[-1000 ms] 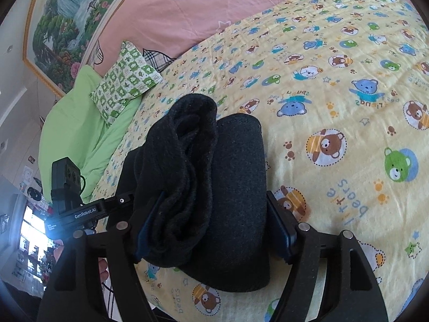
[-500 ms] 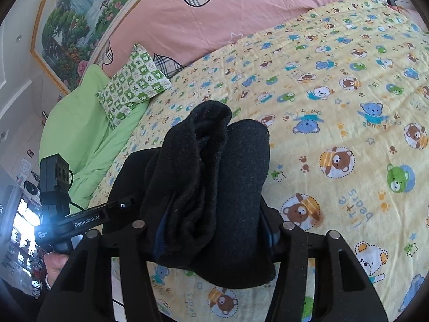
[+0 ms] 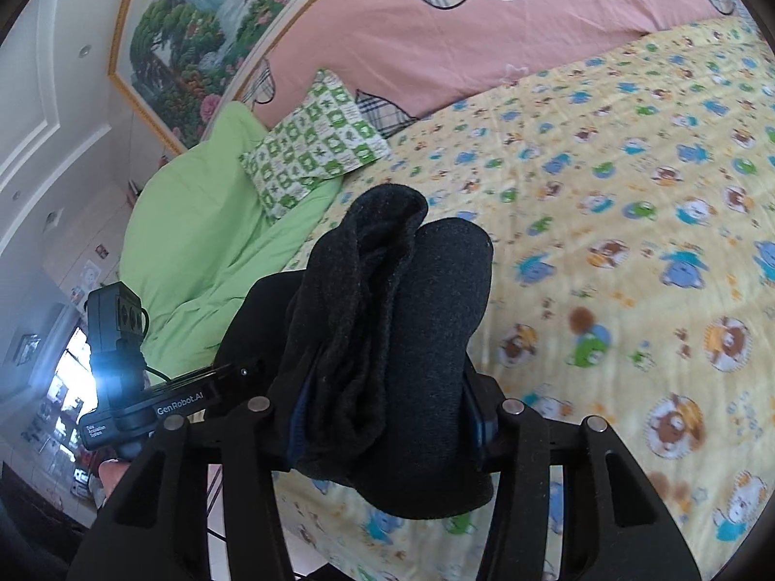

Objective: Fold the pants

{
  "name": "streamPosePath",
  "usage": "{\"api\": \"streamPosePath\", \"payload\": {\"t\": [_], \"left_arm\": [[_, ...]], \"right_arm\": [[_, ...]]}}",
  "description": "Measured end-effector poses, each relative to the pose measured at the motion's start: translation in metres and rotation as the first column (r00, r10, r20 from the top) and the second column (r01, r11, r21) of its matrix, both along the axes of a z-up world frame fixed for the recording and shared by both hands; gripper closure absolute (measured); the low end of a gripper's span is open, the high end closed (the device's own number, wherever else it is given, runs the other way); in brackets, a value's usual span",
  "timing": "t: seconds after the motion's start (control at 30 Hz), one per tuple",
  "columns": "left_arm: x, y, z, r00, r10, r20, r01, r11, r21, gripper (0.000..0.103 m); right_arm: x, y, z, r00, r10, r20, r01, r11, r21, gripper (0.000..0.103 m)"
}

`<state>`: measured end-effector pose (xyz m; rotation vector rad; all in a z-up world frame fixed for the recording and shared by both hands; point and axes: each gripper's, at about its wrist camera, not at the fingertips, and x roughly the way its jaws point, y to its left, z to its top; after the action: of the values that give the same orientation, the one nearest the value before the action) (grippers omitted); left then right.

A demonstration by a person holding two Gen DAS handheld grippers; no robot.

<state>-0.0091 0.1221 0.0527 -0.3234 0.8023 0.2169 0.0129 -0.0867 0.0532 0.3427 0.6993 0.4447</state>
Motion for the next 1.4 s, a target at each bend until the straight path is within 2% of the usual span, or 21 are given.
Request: {"api": "streamPosePath", "payload": {"t": [0.33,0.77,1.4], "left_arm": [[-0.018,0.045,0.006,0.993,0.115,0.022,-0.115,0.993,0.009,0.073],[-0.033,0.094,0.011,0.973,0.227,0.046,-0.227,0.974,-0.007,0.073],[-0.031,0.122,0.008,0.956,0.292,0.043,-0.291,0.956,-0.018,0.073]], "right_arm": [[0.032,0.046,0.002,0.994,0.108,0.003,-0.108,0.994,0.003,0.051],[0.071,0.101,0.006,0.978,0.206,0.001,-0.206,0.978,-0.029,0.051],[0.100,0.134,0.000,0.967,0.253,-0.016,-0.254,0.967,-0.038,0.051]]}}
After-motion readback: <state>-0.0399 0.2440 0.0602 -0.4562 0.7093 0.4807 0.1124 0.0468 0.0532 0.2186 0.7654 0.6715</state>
